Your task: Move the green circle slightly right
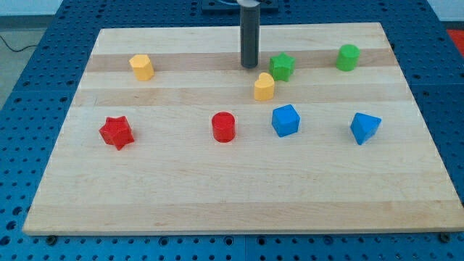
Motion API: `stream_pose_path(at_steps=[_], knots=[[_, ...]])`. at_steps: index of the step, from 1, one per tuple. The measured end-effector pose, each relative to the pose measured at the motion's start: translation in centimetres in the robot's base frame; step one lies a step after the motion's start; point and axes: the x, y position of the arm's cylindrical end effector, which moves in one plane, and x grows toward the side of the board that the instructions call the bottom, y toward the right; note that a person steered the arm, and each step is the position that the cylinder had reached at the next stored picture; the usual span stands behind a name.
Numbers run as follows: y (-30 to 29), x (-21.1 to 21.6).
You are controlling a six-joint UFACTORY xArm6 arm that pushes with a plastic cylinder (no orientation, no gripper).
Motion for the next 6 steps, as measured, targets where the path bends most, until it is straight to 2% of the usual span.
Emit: stream_pose_path(at_steps=[1, 2, 4, 5, 6], knots=[[7.6, -0.7], [17.9, -0.7], [30.1, -2.4], [32.3, -1.3], [28.7, -0.1]])
